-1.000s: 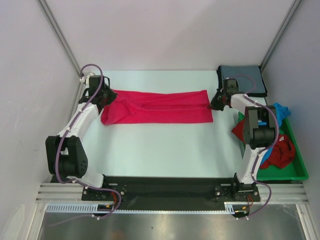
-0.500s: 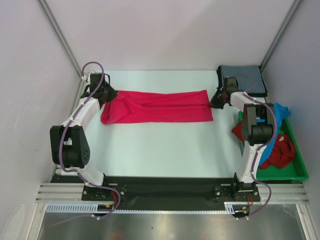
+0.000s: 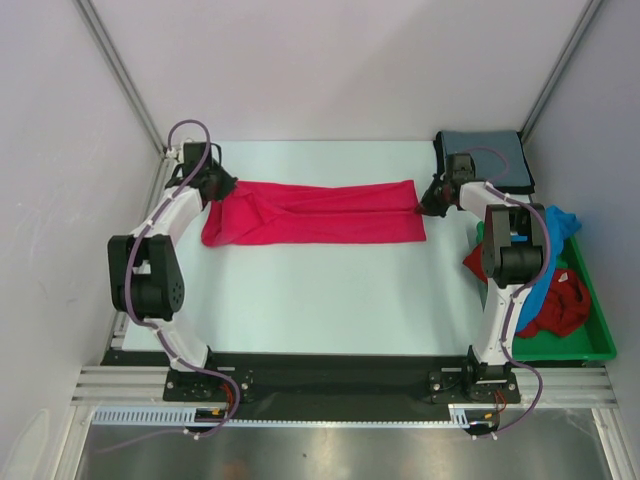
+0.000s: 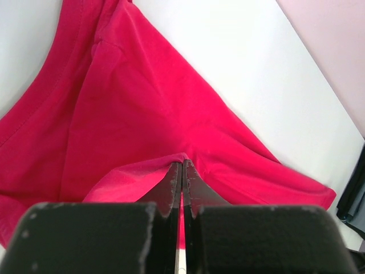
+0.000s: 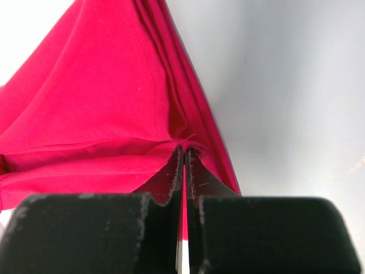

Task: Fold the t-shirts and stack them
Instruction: Fold the tshirt

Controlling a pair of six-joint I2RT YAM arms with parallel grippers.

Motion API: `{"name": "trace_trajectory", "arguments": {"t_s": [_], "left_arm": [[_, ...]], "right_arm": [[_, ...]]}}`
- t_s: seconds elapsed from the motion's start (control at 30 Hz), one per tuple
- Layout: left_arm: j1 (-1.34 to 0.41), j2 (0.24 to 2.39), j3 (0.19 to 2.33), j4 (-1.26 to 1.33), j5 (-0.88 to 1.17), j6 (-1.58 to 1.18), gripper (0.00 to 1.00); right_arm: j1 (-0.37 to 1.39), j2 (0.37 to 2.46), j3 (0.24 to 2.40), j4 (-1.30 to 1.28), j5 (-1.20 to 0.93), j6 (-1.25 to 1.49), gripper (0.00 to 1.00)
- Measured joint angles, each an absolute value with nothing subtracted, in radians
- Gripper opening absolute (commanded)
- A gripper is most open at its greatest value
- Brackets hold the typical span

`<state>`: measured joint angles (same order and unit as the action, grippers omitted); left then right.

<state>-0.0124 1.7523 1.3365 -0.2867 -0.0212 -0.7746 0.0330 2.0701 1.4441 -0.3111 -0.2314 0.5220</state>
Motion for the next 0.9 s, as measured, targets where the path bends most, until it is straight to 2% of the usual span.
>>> {"name": "trace_trajectory", "arguments": {"t_s": [0.33,0.4,0.47,0.57,0.63,0.7,0.8,0.83,0.9], "left_arm": [[-0.003,1.8,1.383,-0.282,0.005,-0.766,0.0],[0.007,1.801,1.383,-0.281,0.005,-0.766,0.0],[0.02,1.809,1.386,-0.279,0.011,-0.763,0.14],[0.03,1.851,1.424,-0.284,0.031,-0.721,0.43],[0.036,1.906,1.501,-0.317,0.034,-0.678,0.52],[0.038,1.945,1.564,-0.354,0.035,-0.645,0.54],[0.038,1.94,1.587,-0.393,0.039,-0.593,0.62],[0.038,1.922,1.578,-0.406,0.042,-0.583,0.64],[0.038,1.864,1.526,-0.41,0.051,-0.567,0.66]], "right_arm": [[0.031,2.091,1.476,-0.317,-0.233,0.523,0.01],[0.031,2.098,1.481,-0.318,-0.234,0.523,0.06],[0.03,2.105,1.486,-0.319,-0.234,0.524,0.14],[0.029,2.108,1.488,-0.324,-0.234,0.522,0.26],[0.027,2.108,1.491,-0.333,-0.233,0.516,0.35],[0.025,2.106,1.493,-0.342,-0.221,0.5,0.38],[0.027,2.082,1.483,-0.36,-0.193,0.469,0.5],[0.032,2.064,1.476,-0.369,-0.187,0.456,0.58],[0.045,2.028,1.469,-0.38,-0.18,0.431,0.65]]}}
